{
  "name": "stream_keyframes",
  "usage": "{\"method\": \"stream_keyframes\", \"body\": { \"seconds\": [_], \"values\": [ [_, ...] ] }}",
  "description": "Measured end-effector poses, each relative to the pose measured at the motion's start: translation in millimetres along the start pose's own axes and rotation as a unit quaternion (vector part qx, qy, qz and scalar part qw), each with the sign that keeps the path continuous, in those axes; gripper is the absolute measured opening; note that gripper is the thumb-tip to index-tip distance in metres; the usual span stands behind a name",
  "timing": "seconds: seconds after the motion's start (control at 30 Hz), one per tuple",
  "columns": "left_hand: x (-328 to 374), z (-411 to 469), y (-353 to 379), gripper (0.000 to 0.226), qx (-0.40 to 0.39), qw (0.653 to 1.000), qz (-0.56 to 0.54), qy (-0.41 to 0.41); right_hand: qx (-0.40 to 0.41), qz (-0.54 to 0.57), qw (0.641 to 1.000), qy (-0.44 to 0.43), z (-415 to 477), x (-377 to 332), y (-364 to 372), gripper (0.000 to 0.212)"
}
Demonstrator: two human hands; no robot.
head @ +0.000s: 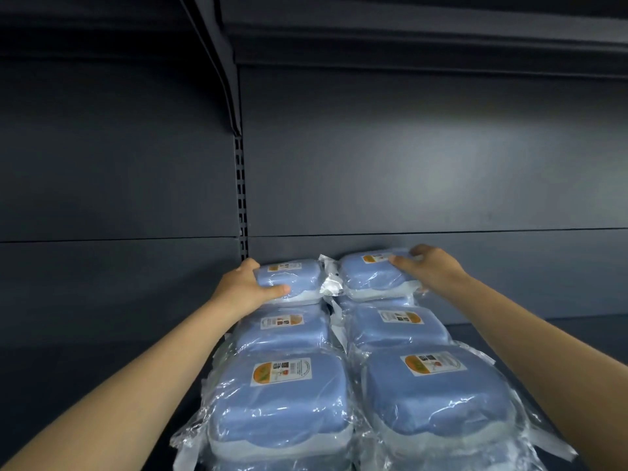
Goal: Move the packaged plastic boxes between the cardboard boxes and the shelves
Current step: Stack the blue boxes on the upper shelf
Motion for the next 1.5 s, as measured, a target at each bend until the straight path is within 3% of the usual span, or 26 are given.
{"method": "stream_keyframes", "body": {
  "seconds": [0.1,0.17,0.3,0.53,0.83,1.07,1.33,1.5],
  "values": [
    [1.6,1.9,2.5,0.055,-0.019,0.999,0.041,-0.002,-0.024,-0.057,0.998,-0.014,7.2,-0.9,19.2,0.045],
    [2.9,3.1,2.9,0.059,-0.026,0.998,0.061,-0.003,-0.037,-0.038,0.998,-0.022,6.6,-1.0,23.6,0.045],
    [2.9,4.7,1.6,0.064,-0.027,0.997,0.077,0.001,-0.07,0.007,0.996,-0.052,3.5,0.2,24.6,0.08],
    [-1.1,8.4,8.6,0.066,-0.022,0.996,0.083,0.017,-0.058,-0.056,0.993,-0.091,8.4,-2.3,29.1,0.073],
    [14.6,4.1,-4.0,0.08,-0.056,0.995,0.081,-0.007,-0.084,-0.158,0.981,-0.076,3.3,-16.8,17.1,0.067],
    [60.3,-34.8,-28.1,0.043,0.015,0.992,0.123,0.039,-0.085,-0.194,0.973,-0.091,-35.9,-26.9,-3.9,0.06],
    [120.2,-139.4,-27.4,0.036,0.039,0.972,0.213,0.097,-0.067,-0.193,0.966,-0.161,-118.5,-33.2,-53.1,0.052],
    [148.3,-236.5,-1.9,0.033,0.024,0.949,0.286,0.128,-0.082,-0.244,0.94,-0.225,-198.7,-7.7,-85.6,0.052]
  ]
}}
Point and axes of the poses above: each hand's wrist, its own z-axis towards the middle knuckle, its own y-axis out of the palm, x = y × z, the point moved 6 cm from there along z, towards the middle knuckle, and after that the axes turned 5 degrees about -x, right-handed, at the moved point
